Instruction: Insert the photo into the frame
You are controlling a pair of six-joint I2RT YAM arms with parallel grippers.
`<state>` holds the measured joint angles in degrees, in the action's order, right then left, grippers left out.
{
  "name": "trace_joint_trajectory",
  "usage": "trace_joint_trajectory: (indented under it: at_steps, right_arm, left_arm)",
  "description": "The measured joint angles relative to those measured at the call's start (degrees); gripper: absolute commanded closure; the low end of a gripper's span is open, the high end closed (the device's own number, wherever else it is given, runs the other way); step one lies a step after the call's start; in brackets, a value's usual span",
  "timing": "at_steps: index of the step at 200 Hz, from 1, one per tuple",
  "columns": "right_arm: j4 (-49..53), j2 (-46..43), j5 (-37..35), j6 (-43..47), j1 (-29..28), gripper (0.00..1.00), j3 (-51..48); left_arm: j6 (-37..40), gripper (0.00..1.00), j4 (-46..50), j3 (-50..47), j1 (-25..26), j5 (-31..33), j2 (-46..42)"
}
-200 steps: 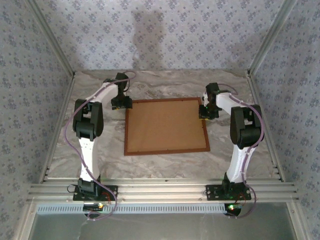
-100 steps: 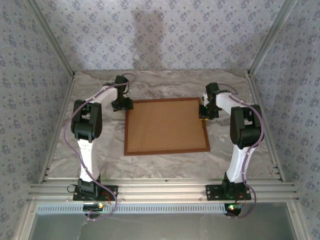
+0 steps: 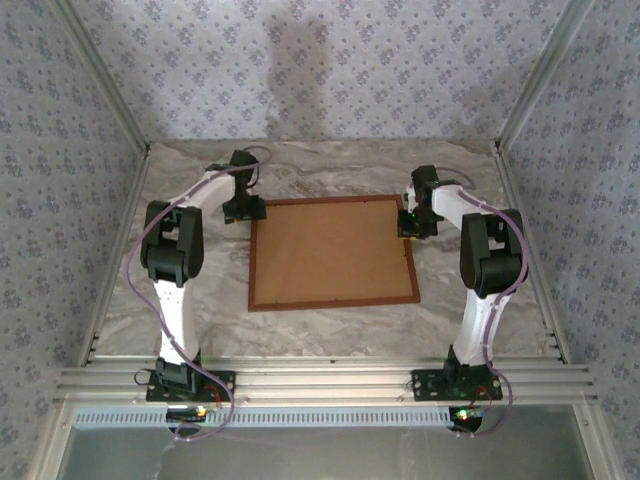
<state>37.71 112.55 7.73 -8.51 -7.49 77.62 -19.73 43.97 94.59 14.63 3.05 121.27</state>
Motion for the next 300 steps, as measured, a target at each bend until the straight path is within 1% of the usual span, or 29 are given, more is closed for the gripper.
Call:
trace_joint_trajectory:
  at_steps: [18,38,59,78,127,162,225,300]
  right_arm:
    - [0.00,0.00,0.02,0.02,0.00,0.79,0.00]
    - [0.00,0.00,0.00,0.04,0.02,0.79,0.00]
    - [0.00,0.00,0.00,0.22,0.02,0.79,0.00]
    - [0.00,0.00,0.00,0.26,0.02,0.79,0.00]
    - [0.00,0.00,0.00,0.44,0.02,0.79,0.00]
    - [0.00,0.00,0.00,0.44,0.00,0.79,0.00]
    - [0.00,0.00,-0.02,0.44,0.00,0.79,0.00]
    - [0.00,0.00,0.00,0.44,0.00,0.79,0.00]
  left_arm:
    - [0.17,0.32,1.49,-0.04,0.00,0.00,-3.15]
    - [0.15,0.32,1.29,-1.70,0.00,-0.02,-8.81]
    - [0.02,0.32,0.96,-6.49,0.00,-0.04,-15.54]
    - [-0.55,0.32,0.81,-12.46,0.00,-0.28,-19.71]
    - [-2.45,0.32,1.03,-27.23,0.15,-2.56,-23.78]
    - [-2.89,0.32,1.31,-33.31,1.42,-3.96,-28.24]
    - [-2.91,0.32,0.87,-35.08,1.99,-5.22,-28.44]
    - [-3.41,0.33,-0.63,-35.12,2.82,-6.08,-26.32]
